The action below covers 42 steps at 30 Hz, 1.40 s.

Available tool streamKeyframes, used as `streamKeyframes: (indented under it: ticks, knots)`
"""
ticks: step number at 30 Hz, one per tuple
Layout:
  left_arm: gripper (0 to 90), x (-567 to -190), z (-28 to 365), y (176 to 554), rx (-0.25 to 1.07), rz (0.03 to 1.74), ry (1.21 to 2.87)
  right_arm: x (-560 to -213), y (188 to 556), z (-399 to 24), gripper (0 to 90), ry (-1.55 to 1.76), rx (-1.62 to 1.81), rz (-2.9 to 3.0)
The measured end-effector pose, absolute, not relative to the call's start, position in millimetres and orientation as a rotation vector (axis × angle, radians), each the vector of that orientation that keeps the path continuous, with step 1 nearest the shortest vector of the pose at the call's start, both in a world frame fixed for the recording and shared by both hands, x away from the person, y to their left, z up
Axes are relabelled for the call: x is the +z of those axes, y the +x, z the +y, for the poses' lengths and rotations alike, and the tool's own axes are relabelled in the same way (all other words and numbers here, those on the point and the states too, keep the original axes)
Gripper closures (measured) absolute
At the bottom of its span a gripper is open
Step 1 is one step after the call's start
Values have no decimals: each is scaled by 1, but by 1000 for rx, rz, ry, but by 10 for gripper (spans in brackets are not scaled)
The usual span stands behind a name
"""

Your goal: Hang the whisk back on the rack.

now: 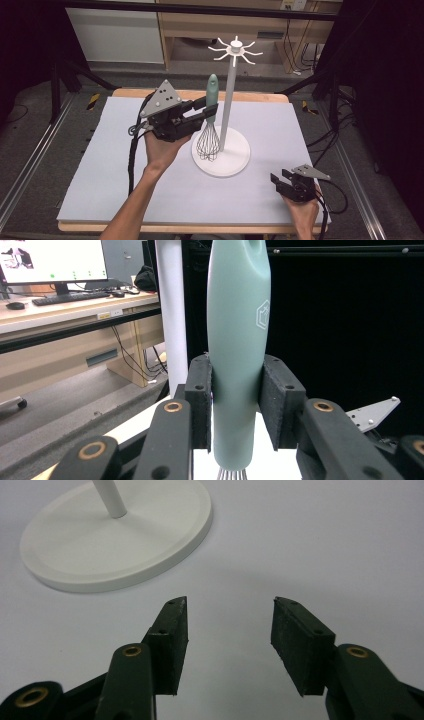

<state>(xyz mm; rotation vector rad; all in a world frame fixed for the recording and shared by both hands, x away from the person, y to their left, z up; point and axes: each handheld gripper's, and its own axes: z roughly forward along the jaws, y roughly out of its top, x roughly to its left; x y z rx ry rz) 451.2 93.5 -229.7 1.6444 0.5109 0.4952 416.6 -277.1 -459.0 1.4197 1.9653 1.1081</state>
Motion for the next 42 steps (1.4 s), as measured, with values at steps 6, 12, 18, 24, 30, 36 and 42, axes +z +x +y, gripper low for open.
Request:
streamKeyframes:
  ticks: [6, 12, 18, 24, 30, 36, 42]
  knots:
    - [675, -222, 84, 458, 480, 501, 1649, -459, 416, -279, 492, 1427, 1114, 1959]
    - [675, -214, 77, 460, 471, 483, 1659, -459, 416, -279, 492, 1428, 1116, 1959]
    - [675, -209, 70, 465, 474, 473, 1681, -458, 416, -280, 492, 1429, 1117, 1954]
    - [675, -207, 65, 467, 467, 469, 1692, -458, 416, -281, 492, 1426, 1120, 1953]
    - [675, -209, 62, 472, 459, 477, 1696, -458, 415, -282, 492, 1432, 1125, 1949]
    - [675, -211, 62, 476, 460, 482, 1703, -458, 415, -283, 493, 1430, 1126, 1949]
    - [675, -212, 61, 480, 455, 486, 1709, -458, 415, -283, 493, 1431, 1127, 1949]
